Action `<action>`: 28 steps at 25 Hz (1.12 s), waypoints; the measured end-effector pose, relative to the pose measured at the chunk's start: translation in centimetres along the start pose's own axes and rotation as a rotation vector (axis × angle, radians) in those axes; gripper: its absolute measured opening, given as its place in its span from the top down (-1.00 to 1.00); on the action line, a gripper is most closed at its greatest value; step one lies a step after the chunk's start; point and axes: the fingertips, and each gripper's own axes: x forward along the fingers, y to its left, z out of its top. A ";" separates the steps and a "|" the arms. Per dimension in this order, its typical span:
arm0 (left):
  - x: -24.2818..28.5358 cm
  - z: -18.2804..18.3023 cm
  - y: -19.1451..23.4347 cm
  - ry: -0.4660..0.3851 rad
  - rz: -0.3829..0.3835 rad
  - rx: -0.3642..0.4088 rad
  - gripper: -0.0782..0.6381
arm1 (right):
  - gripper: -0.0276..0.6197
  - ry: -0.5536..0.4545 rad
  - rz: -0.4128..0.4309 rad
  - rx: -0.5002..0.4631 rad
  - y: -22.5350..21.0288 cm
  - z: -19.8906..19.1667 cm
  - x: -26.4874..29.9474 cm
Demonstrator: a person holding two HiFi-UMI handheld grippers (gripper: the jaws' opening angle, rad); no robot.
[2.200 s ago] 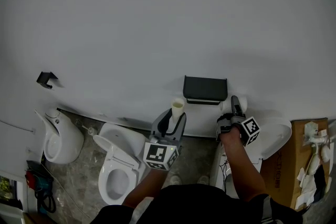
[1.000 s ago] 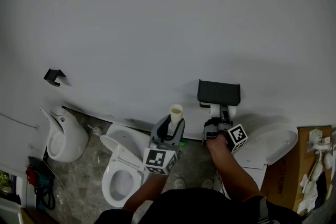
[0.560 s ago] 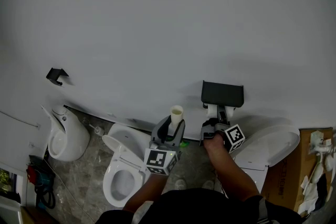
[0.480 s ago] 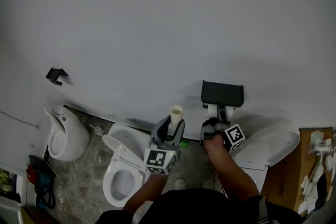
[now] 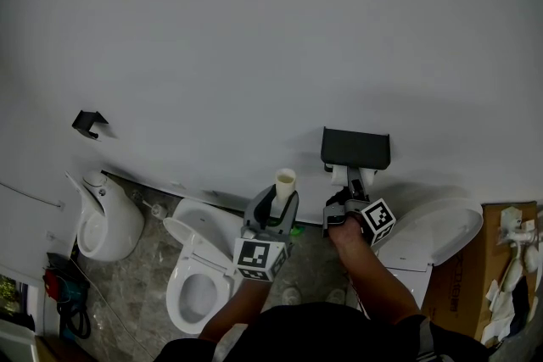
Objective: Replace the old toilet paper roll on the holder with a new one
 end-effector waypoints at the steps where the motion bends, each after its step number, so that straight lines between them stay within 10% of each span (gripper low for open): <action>1: 0.0 0.0 -0.2 -0.001 -0.003 0.000 0.30 | -0.13 0.006 -0.001 -0.009 0.0 0.1 -0.3; 13: 0.4 -0.1 -2.7 0.002 -0.050 -0.009 0.30 | -0.14 0.175 0.083 -0.229 3.2 0.1 -6.7; 20: 0.7 -0.6 -4.4 0.011 -0.090 -0.010 0.30 | -0.11 0.314 0.215 -0.606 7.6 -0.3 -9.1; 28: 0.7 -0.9 -5.0 0.031 -0.097 0.006 0.30 | 0.76 0.384 0.340 -1.022 10.8 -1.3 -10.8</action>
